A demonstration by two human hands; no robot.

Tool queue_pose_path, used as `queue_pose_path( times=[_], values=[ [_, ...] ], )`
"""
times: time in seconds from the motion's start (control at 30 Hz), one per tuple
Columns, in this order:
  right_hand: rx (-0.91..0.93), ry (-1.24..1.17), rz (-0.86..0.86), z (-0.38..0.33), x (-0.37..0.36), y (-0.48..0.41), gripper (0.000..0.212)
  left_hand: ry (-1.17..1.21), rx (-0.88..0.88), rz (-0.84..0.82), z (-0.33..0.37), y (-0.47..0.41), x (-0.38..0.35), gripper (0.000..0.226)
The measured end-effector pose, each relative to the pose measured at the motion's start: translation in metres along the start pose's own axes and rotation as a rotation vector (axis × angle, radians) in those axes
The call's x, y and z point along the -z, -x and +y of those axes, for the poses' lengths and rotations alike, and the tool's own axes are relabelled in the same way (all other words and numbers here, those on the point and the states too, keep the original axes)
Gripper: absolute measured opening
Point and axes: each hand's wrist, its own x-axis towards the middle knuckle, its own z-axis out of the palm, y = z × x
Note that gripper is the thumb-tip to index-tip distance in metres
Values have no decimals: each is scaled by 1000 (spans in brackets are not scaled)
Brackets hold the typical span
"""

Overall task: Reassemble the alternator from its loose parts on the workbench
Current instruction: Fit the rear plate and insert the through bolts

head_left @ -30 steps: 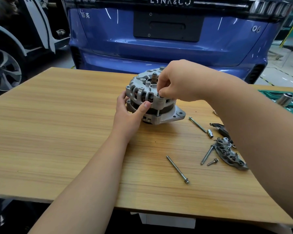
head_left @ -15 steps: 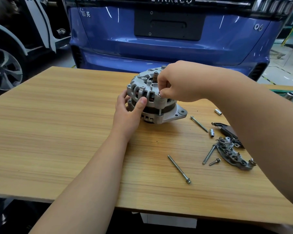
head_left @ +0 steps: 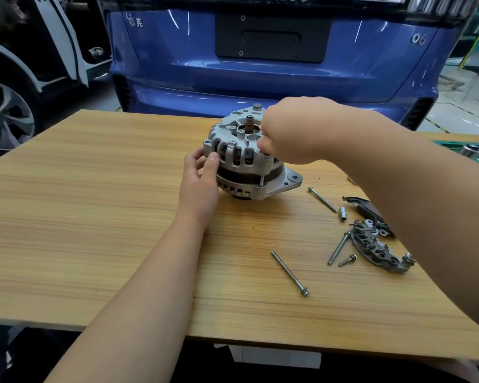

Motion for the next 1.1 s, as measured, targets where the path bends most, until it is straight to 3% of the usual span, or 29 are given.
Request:
queue_pose_path(
  times=[0.17,0.4,0.47,0.6,0.67,0.73,0.8,0.9,0.97,1.03,1.1],
  values=[
    [31,-55,6,4,-4,2,20,-26,-8,-21,0,1,1,11],
    [-96,-82,127,1,-3,20,51,-90,-46,45,1,2,4,19],
    [-44,-164,16,-4,-12,53,52,-62,-22,159,3,-1,8,22],
    [94,-186,-494,-33,-55,114,44,-62,57,377,4,-7,11,32],
    [124,-186,-527,-40,-71,124,30,-71,37,367,3,-8,9,28],
    [124,-247,-484,-37,-76,124,13,-82,21,306,2,-7,6,27],
    [65,-385,-366,-21,-70,117,8,-144,-34,204,2,-4,5,41],
    [-101,-710,16,18,-47,96,13,-334,-73,58,-6,-6,3,50],
    [-165,-836,288,41,-32,80,14,-308,-54,12,-6,-5,3,43],
    [-183,-866,434,52,-25,63,13,-225,-29,-8,-4,-5,2,36],
    [-175,-860,471,50,-24,48,12,-206,-27,-7,-3,-6,2,40]
  ],
)
